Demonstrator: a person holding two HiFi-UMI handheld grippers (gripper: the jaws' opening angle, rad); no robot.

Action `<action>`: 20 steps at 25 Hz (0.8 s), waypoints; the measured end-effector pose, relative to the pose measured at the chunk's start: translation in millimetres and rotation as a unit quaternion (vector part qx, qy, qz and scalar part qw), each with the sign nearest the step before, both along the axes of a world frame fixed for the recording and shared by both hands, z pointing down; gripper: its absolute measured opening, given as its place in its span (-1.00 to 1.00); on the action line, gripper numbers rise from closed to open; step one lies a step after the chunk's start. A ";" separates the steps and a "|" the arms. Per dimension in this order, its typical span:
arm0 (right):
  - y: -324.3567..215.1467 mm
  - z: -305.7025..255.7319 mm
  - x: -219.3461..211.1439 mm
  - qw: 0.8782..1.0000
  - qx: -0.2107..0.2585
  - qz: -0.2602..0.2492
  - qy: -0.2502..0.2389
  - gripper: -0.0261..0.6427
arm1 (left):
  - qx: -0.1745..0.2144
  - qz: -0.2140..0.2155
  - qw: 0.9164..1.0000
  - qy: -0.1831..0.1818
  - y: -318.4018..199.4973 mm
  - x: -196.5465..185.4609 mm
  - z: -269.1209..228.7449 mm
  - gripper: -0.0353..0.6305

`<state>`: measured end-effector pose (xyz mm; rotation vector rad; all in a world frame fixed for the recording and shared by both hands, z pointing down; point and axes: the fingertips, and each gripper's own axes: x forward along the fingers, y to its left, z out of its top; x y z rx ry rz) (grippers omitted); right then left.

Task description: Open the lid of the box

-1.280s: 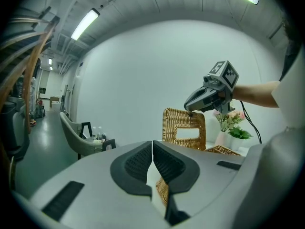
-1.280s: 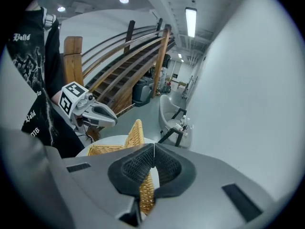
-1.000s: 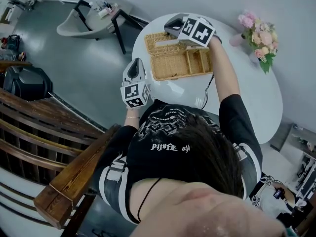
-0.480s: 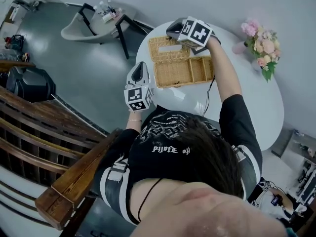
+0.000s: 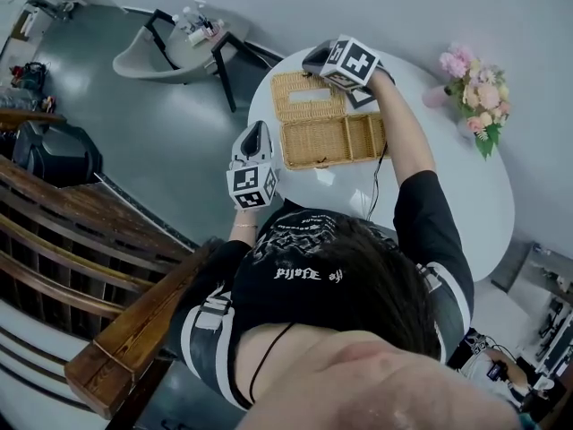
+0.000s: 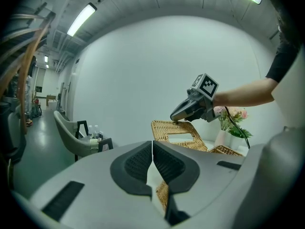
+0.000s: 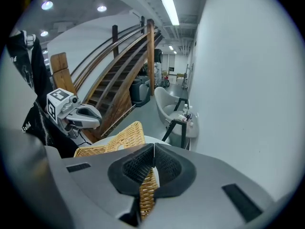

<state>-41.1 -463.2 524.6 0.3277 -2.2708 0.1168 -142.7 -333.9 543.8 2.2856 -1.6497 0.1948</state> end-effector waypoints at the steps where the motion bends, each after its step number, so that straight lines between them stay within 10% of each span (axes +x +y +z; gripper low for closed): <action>1: -2.1 2.6 -0.2 1.000 -0.004 0.001 0.001 -0.84 | -0.001 0.001 1.000 0.000 -0.9 0.3 0.2 -0.82; 20: -24.5 56.4 -1.7 0.997 -0.071 0.020 0.010 -0.83 | -0.026 0.021 0.999 0.005 -6.1 16.3 15.6 -0.82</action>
